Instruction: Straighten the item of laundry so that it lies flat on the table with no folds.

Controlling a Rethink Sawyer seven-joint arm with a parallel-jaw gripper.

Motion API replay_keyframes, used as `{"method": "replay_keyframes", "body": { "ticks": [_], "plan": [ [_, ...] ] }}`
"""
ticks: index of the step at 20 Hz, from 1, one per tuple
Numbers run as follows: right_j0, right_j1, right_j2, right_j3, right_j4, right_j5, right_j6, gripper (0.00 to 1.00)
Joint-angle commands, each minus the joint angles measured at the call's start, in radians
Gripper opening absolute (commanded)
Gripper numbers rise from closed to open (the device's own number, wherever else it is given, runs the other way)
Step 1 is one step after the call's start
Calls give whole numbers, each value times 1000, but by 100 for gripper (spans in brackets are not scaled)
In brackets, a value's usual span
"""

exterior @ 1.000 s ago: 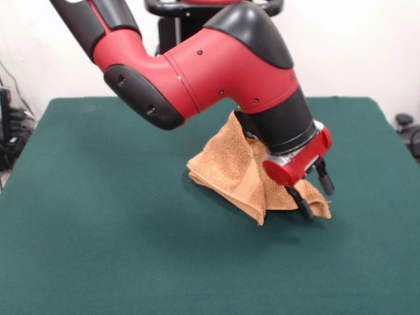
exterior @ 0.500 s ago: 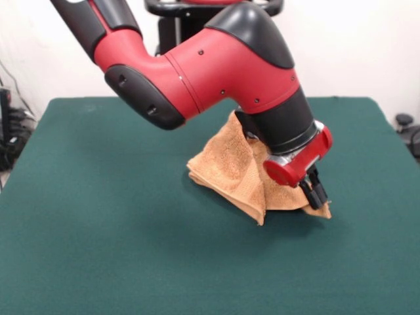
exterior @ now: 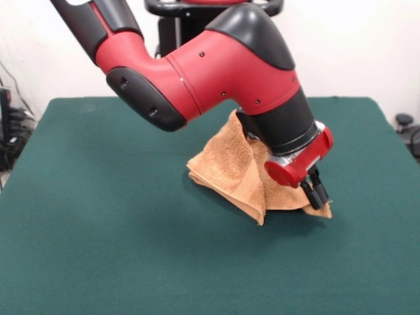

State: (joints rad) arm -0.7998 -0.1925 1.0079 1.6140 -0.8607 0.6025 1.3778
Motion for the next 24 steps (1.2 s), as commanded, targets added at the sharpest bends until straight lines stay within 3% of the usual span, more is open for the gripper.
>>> {"method": "replay_keyframes", "body": {
  "ticks": [1,18,19,24],
  "plan": [
    [19,13,-5,26,4,40,-214,0],
    [26,9,-7,19,-3,40,-215,0],
    [26,9,-8,19,-3,41,-214,100],
    [27,11,-12,14,0,49,-216,100]
  ]
}}
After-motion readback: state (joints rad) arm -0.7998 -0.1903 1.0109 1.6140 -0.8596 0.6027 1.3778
